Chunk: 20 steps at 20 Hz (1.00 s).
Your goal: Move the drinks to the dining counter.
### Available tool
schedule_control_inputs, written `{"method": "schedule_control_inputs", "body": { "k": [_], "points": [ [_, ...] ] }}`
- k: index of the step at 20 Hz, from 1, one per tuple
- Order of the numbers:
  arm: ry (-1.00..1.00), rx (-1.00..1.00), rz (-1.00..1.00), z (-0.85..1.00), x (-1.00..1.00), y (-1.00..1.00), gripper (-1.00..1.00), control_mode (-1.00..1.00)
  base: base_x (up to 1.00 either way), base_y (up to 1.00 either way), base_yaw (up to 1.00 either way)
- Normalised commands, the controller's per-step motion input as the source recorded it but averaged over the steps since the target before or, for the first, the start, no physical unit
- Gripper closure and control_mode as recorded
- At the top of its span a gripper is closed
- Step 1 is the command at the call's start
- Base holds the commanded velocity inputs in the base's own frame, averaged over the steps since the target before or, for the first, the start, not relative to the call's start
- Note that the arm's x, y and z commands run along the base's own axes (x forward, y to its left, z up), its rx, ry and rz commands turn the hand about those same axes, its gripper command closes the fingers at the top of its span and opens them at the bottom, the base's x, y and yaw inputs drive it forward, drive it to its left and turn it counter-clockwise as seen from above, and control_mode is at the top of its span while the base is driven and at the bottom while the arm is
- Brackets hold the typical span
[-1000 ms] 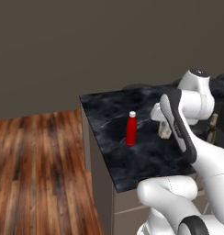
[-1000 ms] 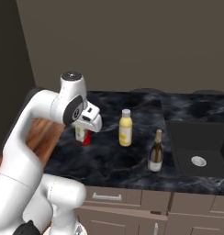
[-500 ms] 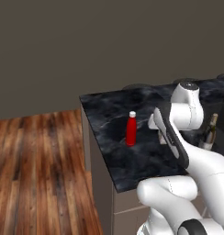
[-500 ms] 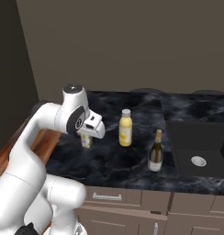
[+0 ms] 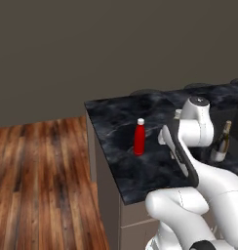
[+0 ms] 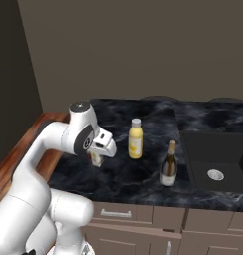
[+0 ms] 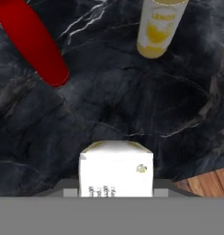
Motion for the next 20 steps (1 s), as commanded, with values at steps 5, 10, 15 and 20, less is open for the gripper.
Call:
{"method": "schedule_control_inputs", "body": {
  "k": [5,10,15,20],
  "points": [
    [0.0,0.0,0.0,-0.09,0.0,-0.07,1.0,-1.0,0.0,0.0,0.0],
    [-0.01,0.0,0.0,-0.18,0.0,-0.08,1.0,-1.0,0.0,0.0,0.0],
    [-0.01,0.0,0.0,-0.27,0.01,-0.07,1.0,-1.0,0.0,0.0,0.0],
    [0.0,0.0,0.0,-0.33,0.04,-0.07,1.0,-1.0,0.0,0.0,0.0]
  ]
}}
